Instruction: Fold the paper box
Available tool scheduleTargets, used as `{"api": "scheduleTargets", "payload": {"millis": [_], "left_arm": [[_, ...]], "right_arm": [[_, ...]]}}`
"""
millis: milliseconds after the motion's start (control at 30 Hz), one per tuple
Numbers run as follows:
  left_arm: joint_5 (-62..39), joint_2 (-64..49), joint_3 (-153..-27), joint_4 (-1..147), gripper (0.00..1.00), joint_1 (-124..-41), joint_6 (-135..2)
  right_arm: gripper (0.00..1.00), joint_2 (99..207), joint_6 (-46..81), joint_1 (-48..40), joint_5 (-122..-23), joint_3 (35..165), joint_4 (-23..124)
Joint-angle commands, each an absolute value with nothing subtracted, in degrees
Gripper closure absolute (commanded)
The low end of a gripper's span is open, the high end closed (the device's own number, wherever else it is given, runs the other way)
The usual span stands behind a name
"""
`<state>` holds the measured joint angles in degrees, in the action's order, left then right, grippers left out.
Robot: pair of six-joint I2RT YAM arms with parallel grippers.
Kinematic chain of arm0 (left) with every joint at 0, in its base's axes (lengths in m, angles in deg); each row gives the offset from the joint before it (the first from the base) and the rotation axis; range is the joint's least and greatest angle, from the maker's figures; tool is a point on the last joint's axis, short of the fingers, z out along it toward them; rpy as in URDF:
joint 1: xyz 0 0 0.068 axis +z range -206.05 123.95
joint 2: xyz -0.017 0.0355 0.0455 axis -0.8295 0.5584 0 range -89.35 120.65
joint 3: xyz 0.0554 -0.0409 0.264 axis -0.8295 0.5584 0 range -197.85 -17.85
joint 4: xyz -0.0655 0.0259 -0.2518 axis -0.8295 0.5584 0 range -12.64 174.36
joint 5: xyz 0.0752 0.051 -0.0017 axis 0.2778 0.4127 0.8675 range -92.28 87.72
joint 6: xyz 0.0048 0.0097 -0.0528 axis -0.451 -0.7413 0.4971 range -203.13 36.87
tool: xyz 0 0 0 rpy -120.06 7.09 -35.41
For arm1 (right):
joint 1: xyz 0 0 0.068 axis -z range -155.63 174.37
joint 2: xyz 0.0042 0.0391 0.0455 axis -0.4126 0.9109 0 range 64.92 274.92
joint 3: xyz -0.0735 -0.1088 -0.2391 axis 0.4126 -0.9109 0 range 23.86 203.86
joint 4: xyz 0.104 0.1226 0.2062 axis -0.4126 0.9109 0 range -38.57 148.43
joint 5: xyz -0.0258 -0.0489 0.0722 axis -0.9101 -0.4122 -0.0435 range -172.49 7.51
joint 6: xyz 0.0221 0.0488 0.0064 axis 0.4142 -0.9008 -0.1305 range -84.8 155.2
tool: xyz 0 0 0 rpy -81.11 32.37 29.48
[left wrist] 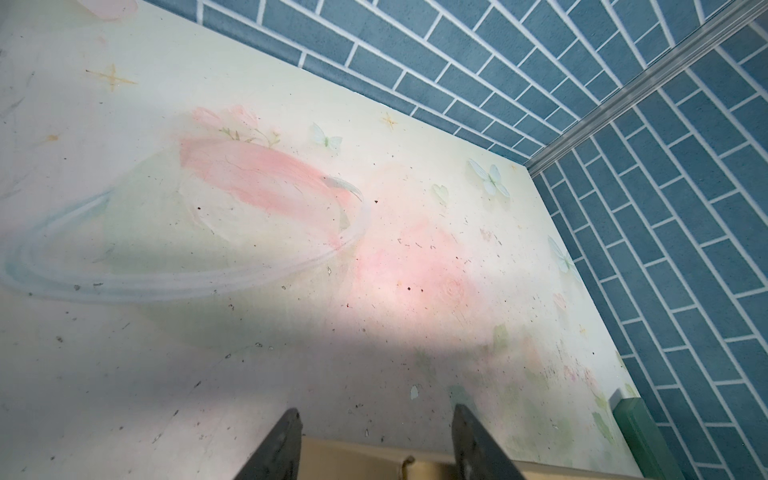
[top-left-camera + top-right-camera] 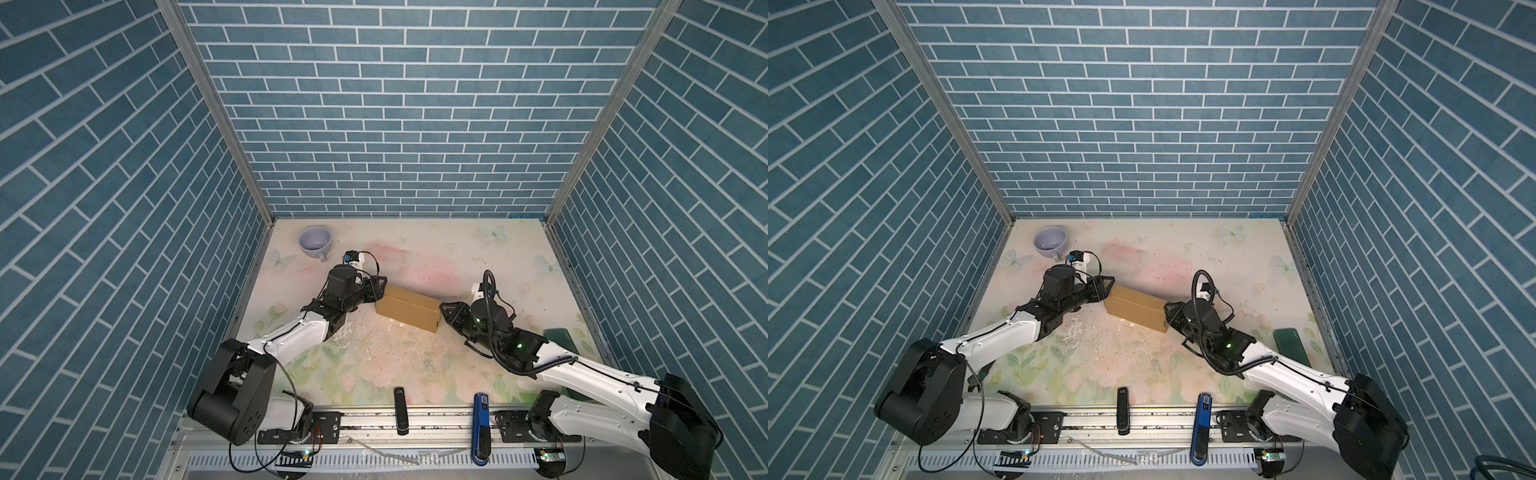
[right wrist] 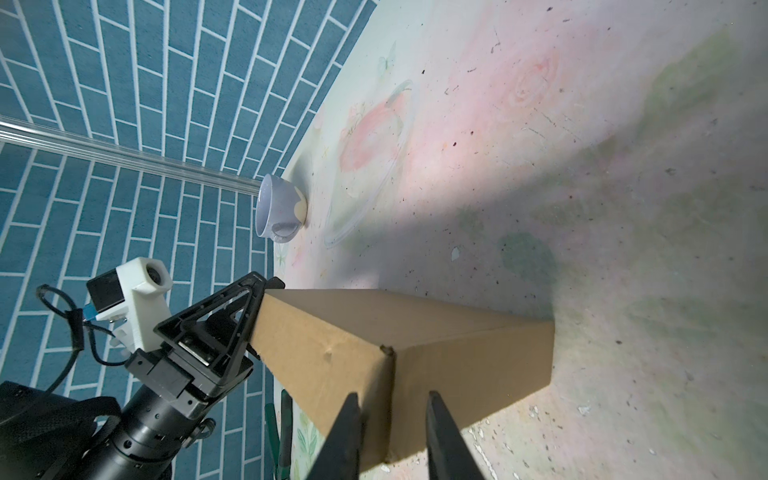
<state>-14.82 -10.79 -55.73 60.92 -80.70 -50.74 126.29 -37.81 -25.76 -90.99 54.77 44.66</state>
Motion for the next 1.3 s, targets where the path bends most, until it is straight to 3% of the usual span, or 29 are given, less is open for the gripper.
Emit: {"api": "scheduleTargets", "payload": {"millis": [0,400,867,1267], "left_arm": [[-13.3,-8.5,-52.5,70.0,0.42,-81.1,-52.2],[-13.4,-8.9,-52.7,69.7,0.41,-81.2,-51.6],[-14.4,-13.4,-60.0,78.4,0.29,-80.6,-56.2],[-15.6,-15.2,-62.5,79.0,0.26,-79.5,-57.4]], "right_arm": [[0.75,128.4,-36.2,-25.1,-90.3,52.0,50.3],[0.78,129.3,-30.0,-25.1,-92.1,51.4,50.2],[0.66,129.1,-28.8,-25.3,-92.7,53.6,51.2],[0.58,128.3,-26.9,-25.2,-93.7,56.5,53.7]]}}
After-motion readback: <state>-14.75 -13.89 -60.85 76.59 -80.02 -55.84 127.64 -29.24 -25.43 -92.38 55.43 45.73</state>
